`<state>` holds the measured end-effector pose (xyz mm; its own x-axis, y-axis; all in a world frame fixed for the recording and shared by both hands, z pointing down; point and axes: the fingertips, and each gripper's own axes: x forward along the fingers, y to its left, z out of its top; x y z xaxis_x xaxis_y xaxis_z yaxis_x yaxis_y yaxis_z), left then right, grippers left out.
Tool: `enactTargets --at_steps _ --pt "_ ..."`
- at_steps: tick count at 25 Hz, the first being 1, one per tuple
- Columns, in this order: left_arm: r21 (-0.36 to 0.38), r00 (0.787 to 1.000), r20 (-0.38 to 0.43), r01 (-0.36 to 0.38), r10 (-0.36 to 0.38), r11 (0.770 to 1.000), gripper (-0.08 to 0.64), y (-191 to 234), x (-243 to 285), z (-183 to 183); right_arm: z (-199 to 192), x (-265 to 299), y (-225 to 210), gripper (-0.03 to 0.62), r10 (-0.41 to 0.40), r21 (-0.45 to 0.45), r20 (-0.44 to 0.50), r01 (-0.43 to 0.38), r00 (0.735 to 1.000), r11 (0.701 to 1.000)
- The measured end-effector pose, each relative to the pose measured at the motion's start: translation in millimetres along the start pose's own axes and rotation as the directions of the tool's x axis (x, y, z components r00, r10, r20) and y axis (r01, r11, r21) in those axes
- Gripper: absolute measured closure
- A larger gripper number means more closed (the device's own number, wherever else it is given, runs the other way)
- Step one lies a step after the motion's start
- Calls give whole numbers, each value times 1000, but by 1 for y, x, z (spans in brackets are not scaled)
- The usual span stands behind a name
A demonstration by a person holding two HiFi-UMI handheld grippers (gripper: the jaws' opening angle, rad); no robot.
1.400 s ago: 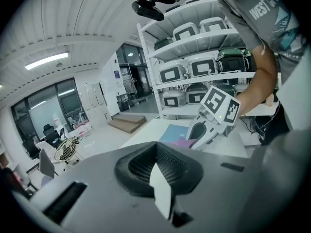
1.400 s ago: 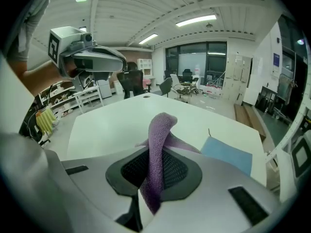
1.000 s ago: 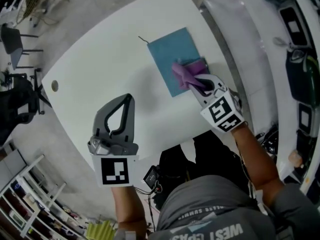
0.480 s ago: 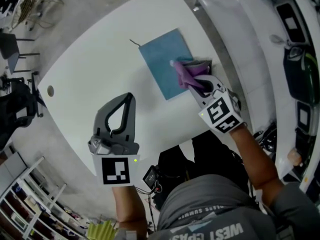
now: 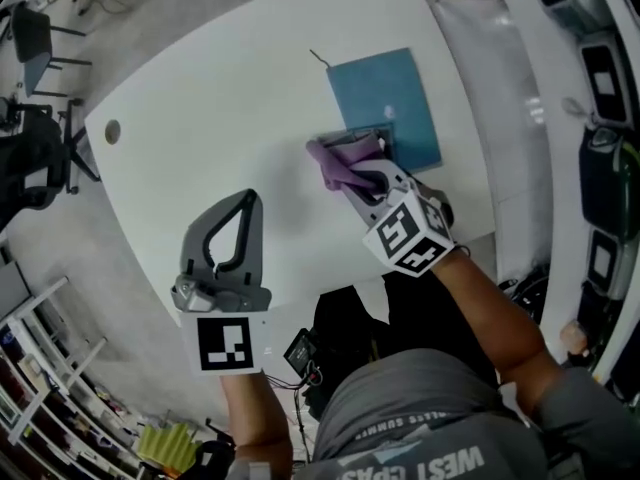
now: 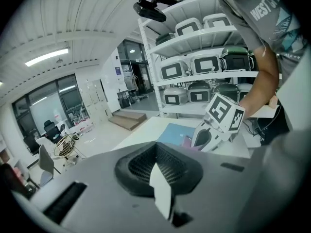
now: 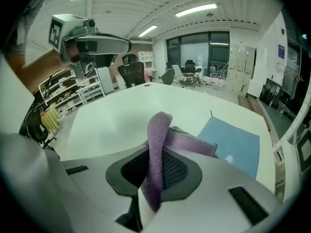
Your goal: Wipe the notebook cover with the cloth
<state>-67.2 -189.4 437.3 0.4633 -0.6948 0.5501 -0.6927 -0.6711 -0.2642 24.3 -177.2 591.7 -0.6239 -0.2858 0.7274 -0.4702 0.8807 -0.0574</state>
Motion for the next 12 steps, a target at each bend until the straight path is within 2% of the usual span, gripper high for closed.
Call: enactTargets --at_steps 6,12 --pt "-7 1000 -19 1 -2 1000 557 9 -8 -11 -7 -9 -23 523 -67 43 -5 67 998 997" --pt "36 999 10 51 -51 998 557 2 15 15 -47 -49 -78 523 -206 157 -43 211 978 965"
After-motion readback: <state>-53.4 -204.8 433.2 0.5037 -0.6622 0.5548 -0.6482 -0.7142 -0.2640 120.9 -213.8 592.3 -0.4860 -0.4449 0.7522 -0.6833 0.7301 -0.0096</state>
